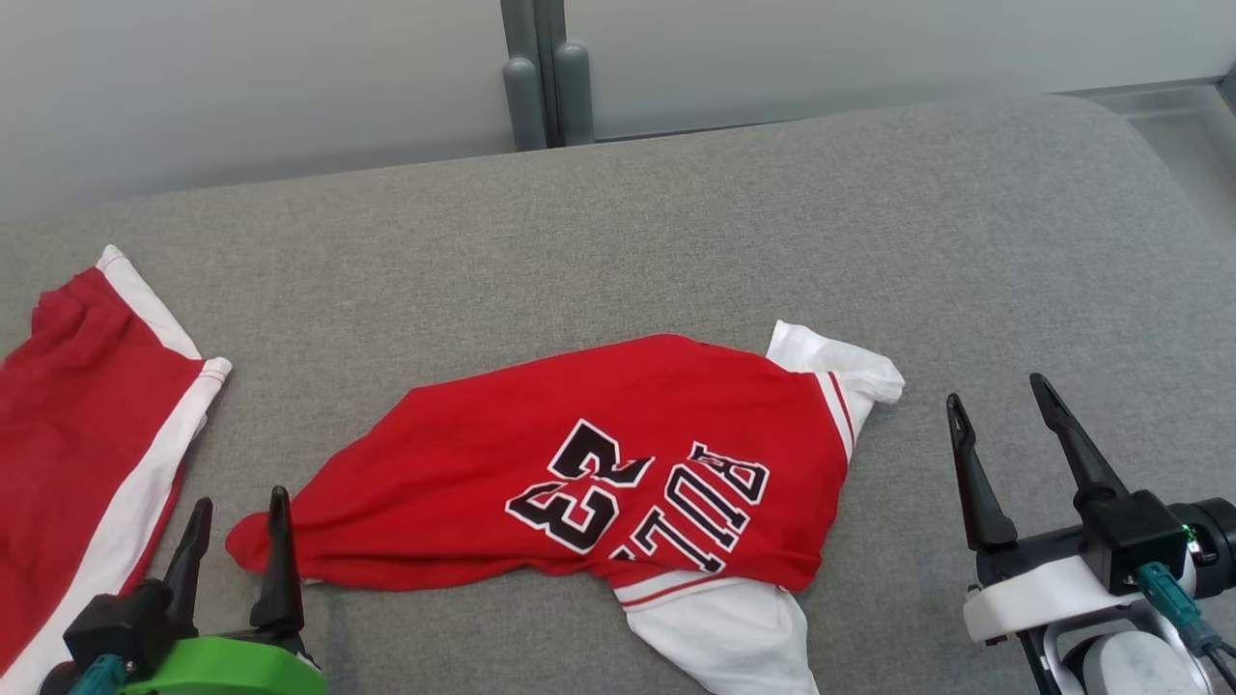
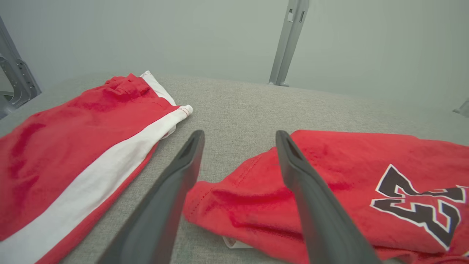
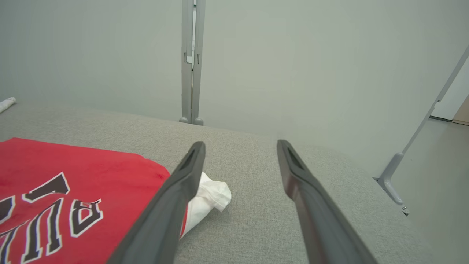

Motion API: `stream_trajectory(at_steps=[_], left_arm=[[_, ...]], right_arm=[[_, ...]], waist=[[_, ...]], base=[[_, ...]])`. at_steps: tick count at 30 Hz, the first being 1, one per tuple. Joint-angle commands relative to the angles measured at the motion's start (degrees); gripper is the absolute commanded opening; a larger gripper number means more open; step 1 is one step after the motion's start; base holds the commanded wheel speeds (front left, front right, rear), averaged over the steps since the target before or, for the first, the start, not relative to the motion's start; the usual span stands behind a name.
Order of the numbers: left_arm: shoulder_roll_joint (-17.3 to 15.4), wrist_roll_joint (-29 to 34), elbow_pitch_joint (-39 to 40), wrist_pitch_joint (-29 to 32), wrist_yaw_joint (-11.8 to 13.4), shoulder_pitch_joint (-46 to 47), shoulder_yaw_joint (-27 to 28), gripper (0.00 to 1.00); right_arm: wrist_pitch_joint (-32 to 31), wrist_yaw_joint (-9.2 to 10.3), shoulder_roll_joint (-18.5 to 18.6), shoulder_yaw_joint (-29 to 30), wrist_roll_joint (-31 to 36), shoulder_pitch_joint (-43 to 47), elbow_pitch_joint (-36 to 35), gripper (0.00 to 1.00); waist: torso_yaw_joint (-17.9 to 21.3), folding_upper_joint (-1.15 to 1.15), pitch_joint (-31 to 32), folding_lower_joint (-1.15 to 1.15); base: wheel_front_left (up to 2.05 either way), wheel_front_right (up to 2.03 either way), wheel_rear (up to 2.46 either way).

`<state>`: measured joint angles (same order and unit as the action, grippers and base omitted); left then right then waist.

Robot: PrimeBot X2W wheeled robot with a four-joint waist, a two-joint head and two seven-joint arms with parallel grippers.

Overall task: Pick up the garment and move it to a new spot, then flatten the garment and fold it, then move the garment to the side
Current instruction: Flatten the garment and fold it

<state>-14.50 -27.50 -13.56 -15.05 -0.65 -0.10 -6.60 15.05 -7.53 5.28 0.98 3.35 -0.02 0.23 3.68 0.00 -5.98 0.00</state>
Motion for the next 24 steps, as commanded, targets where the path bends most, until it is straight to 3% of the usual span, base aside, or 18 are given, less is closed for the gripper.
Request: stream_trajectory(at_steps=[1,11,24], left_arm=[[0.3,1.61,1.1,-0.15,-0.71,-1.38,0.98,1.0],[5.02,12.28,10.06,-0.11,-5.77,-4.8,5.46,1.0],[4.57,15.71,8.46,-0.1,-6.88,-7.69,4.61,1.0]], right_arm=[[0.19,0.08,0.35,-0.1,0.33,0.67,-0.5,1.0],[0.19,0.08,1.11,-0.86,0.33,1.24,-2.88,1.0],[0.19,0.08,-0.23,0.74,0.16,5.01,-2.41,1.0]], waist=[[-0.44,0.0,0.77,0.0],[-2.76,0.0,3.14,0.0],[-3.94,0.0,4.69,0.0]], base=[[0.0,0.0,0.0],[0.0,0.0,0.0],[0.0,0.0,0.0]])
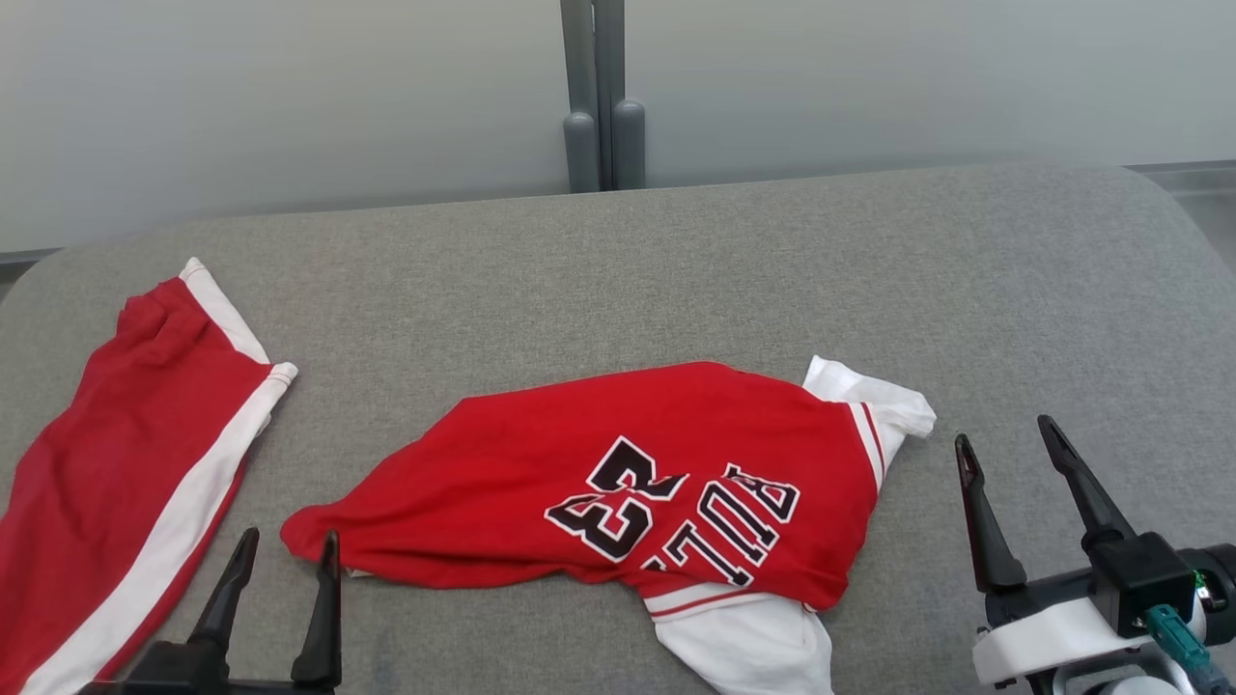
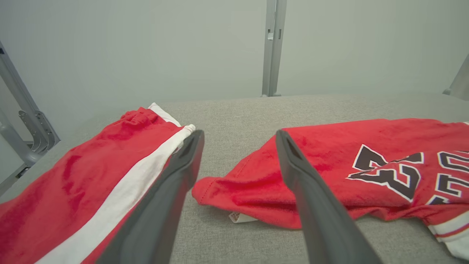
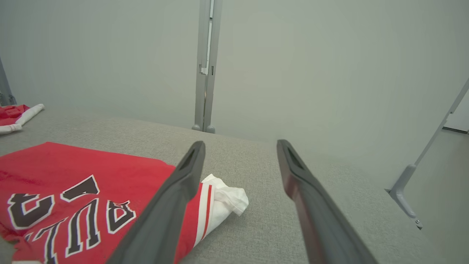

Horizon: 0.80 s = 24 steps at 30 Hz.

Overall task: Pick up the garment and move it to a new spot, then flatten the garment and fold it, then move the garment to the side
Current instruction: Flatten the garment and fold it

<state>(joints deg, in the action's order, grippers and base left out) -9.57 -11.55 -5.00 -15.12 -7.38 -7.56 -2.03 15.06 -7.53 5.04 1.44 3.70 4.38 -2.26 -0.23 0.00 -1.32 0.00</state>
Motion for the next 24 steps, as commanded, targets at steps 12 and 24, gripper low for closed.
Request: stream_trajectory(at_steps=[12,24], left_arm=[[-0.04,-1.89,-3.91,-0.03,-0.17,-0.99,3.35,1.0],[0.8,-3.61,-6.14,-0.03,-0.18,-1.35,5.05,1.0]], right_arm=[[0.19,0.08,-1.56,4.98,-0.47,3.2,5.37,1.0],[0.18,0.08,-1.77,2.36,0.0,1.7,8.1,1.0]], waist=[[0.5,0.0,0.83,0.0],[0.81,0.0,1.14,0.0]], base=[[0.0,0.0,0.0],[0.0,0.0,0.0]])
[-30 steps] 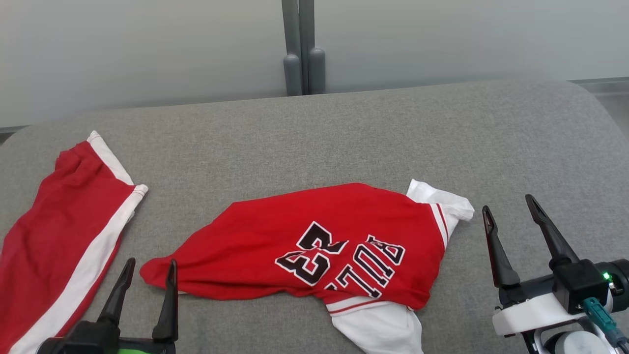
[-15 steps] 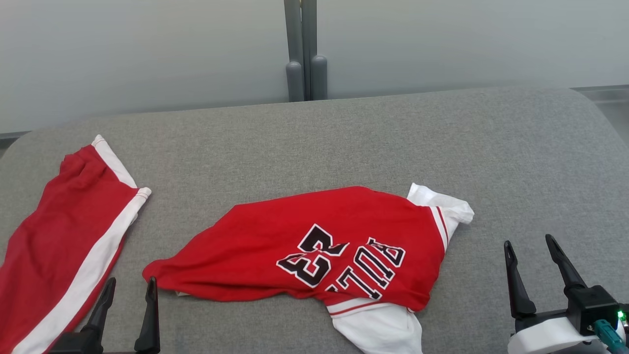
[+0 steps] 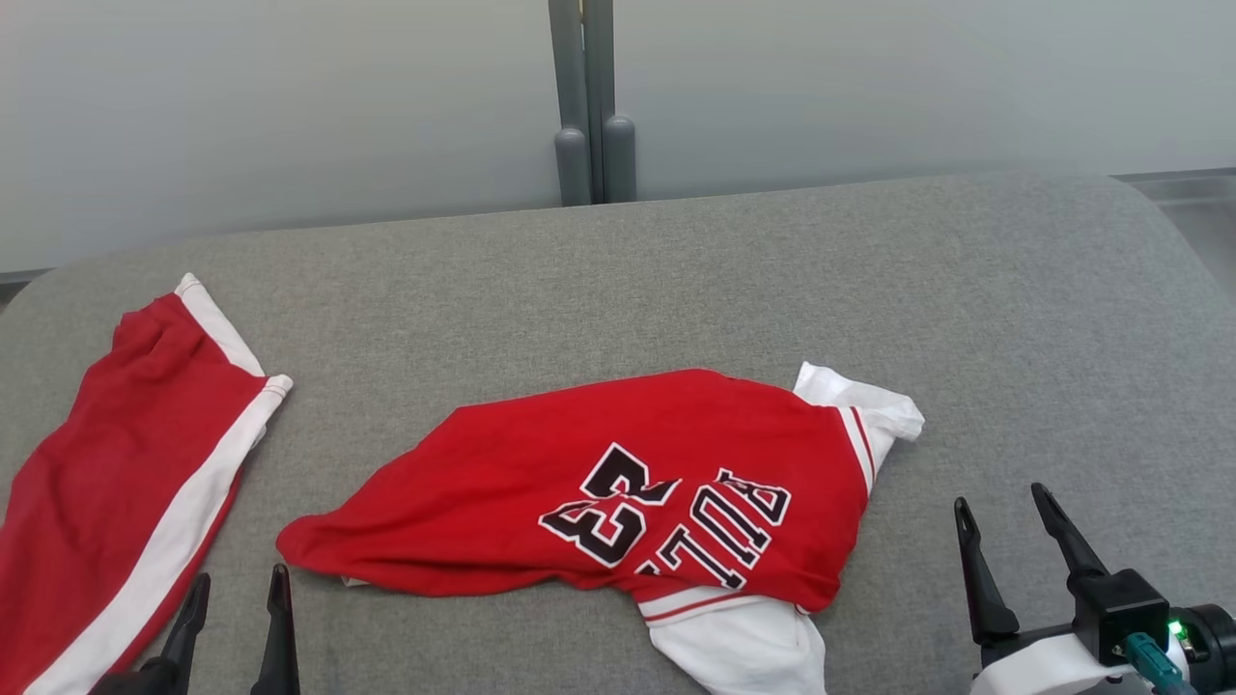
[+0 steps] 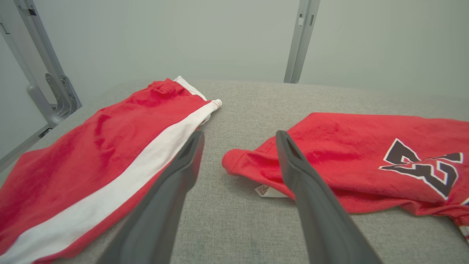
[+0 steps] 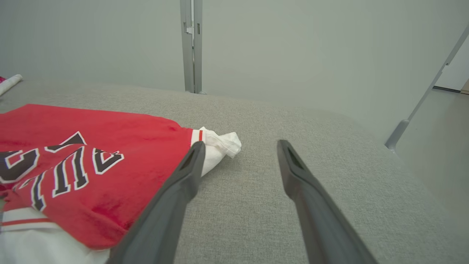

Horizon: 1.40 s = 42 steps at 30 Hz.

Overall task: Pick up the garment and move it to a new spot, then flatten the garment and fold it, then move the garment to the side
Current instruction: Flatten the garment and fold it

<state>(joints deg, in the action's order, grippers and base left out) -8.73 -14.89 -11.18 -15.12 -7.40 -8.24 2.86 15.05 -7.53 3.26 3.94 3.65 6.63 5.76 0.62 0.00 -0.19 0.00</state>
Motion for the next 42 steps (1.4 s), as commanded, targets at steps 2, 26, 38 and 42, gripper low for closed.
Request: stream_trajectory(at_steps=[2,26,38,42], left_arm=[[0.08,-0.36,0.04,-0.02,-0.16,-0.7,0.19,1.0],[-0.13,0.36,0.62,-0.03,-0.16,-0.5,-1.38,1.0],[-2.16,0.44,-3.84,-0.03,-0.16,-1.83,-3.25,1.0],[-3.21,0.15,-6.79,0.83,-0.16,-0.67,-5.32,1.0]], right_arm=[[0.19,0.08,0.01,-0.6,-0.05,-0.83,0.13,1.0],[0.19,0.08,1.1,-6.77,-2.11,-1.61,-1.51,1.0],[-5.03,0.08,13.05,-24.57,-9.23,0.5,4.21,1.0],[-9.11,0.08,15.04,-27.39,-11.95,0.9,5.42,1.0]], waist=[[-0.12,0.0,0.02,0.0],[0.13,0.0,-0.3,0.0],[0.64,0.0,-0.2,0.0],[0.41,0.0,-0.42,0.0]], base=[[0.0,0.0,0.0],[0.0,0.0,0.0],[0.0,0.0,0.0],[0.0,0.0,0.0]])
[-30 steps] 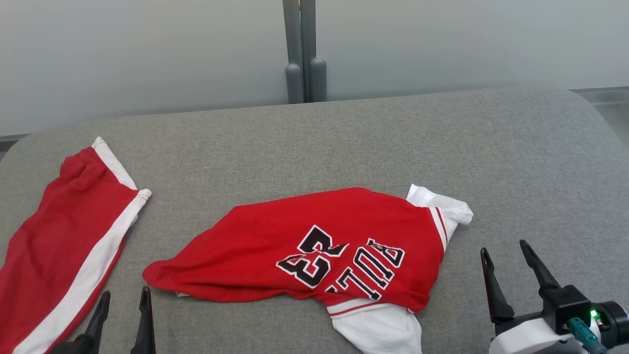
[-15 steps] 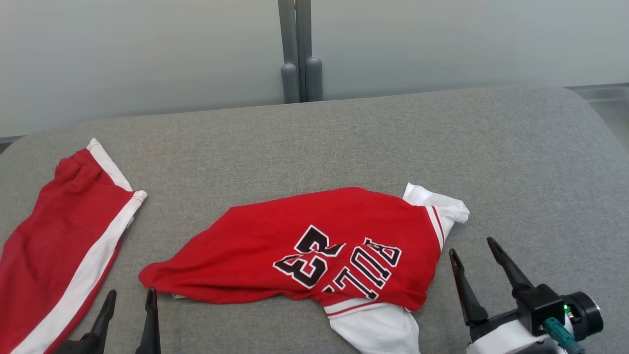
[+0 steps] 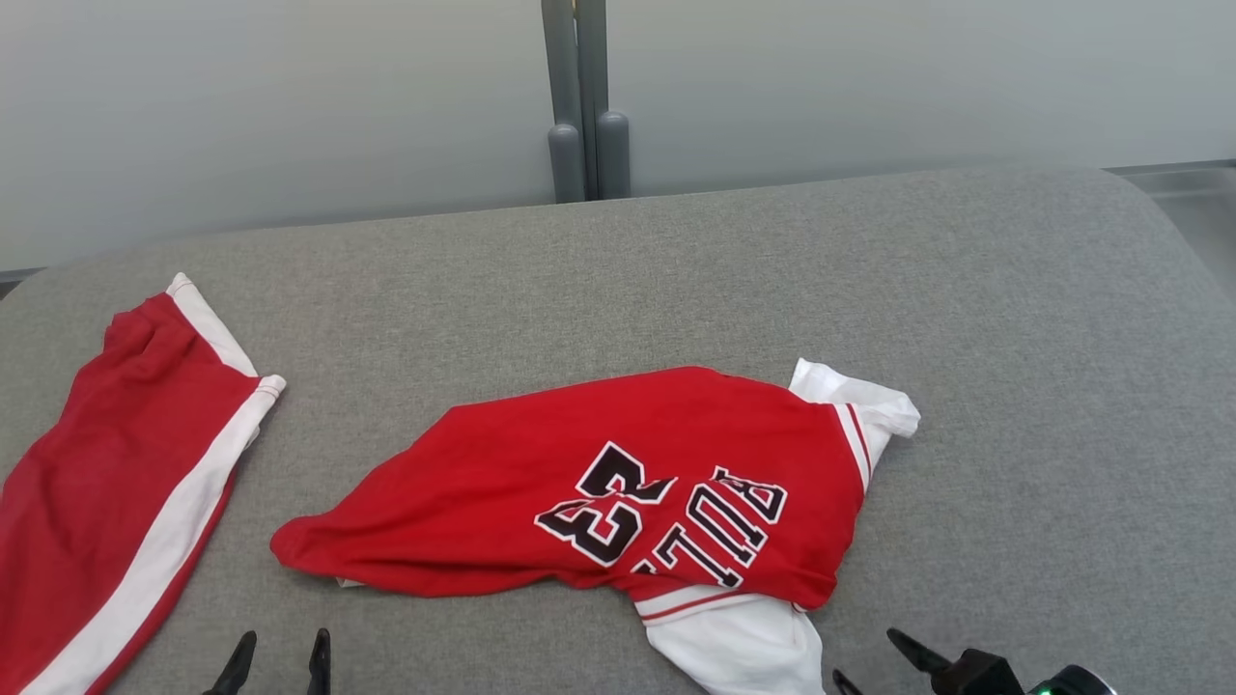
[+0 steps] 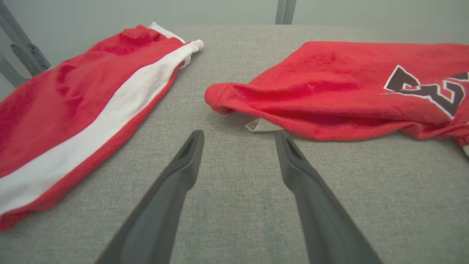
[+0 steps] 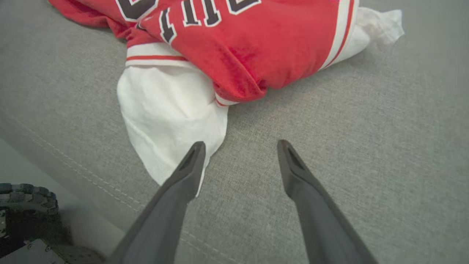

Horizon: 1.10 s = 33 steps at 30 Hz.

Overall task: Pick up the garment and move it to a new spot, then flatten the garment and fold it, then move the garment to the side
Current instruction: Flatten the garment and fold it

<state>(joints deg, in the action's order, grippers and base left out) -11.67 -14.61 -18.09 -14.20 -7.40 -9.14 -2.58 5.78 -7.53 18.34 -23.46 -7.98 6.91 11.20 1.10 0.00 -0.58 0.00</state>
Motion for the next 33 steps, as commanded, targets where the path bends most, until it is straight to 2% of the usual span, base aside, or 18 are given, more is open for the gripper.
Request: stream_trajectory(at_steps=[1,7,16,25,29,30,31,32,33], left_arm=[[-0.52,-0.48,-0.28,0.17,-0.16,0.8,-0.51,1.0],[-2.41,-1.52,-2.41,1.16,-0.16,4.41,-3.23,1.0],[-4.92,-2.8,-6.92,4.5,-0.16,14.61,-6.79,1.0],[-8.54,-8.25,-14.55,7.57,-0.16,21.82,-12.67,1.0],[-9.08,-11.31,-16.86,7.84,-0.16,23.14,-15.36,0.98],[-9.28,-11.93,-17.31,7.85,-0.16,23.27,-15.98,0.52],[-9.46,-12.68,-17.6,7.81,-0.16,23.47,-16.75,0.18],[-9.51,-13.49,-17.84,7.72,-0.16,23.53,-17.5,0.0],[-9.69,-13.95,-18.05,7.61,-0.16,23.5,-18.3,0.0]], right_arm=[[-0.68,0.08,-0.14,-0.6,-1.07,0.62,0.44,1.0],[-2.96,0.08,-0.26,-5.35,-4.0,-0.5,2.66,1.0],[-2.92,0.08,-1.15,-6.42,-3.37,-4.64,5.11,1.0],[-2.72,0.09,-2.01,-8.83,-3.36,-9.35,8.0,1.0],[-2.89,0.1,-2.39,-9.65,-4.0,-10.4,9.54,1.0],[-3.07,0.09,-2.5,-10.01,-4.2,-10.64,9.88,1.0],[-3.2,0.09,-2.65,-10.45,-4.27,-10.91,10.18,0.97],[-3.44,0.09,-2.86,-10.81,-4.76,-11.16,10.6,0.5],[-3.47,0.08,-3.02,-11.38,-5.19,-11.42,10.87,0.18]], waist=[[-0.18,0.0,-0.1,0.0],[-1.3,0.0,-1.09,0.0],[-2.17,0.0,-5.01,0.0],[-0.9,0.0,-8.59,0.0],[-0.78,0.0,-9.03,0.0],[-0.77,0.0,-9.09,0.0],[-0.73,0.0,-9.13,0.0],[-0.72,0.0,-9.12,0.0],[-0.76,0.0,-9.03,0.0]], base=[[0.0,0.0,0.0],[0.0,0.0,0.0],[0.0,0.0,0.0],[0.0,0.0,0.0],[0.0,0.0,0.0],[0.0,0.0,0.0],[0.0,0.0,0.0],[0.0,0.0,0.0],[0.0,0.0,0.0]])
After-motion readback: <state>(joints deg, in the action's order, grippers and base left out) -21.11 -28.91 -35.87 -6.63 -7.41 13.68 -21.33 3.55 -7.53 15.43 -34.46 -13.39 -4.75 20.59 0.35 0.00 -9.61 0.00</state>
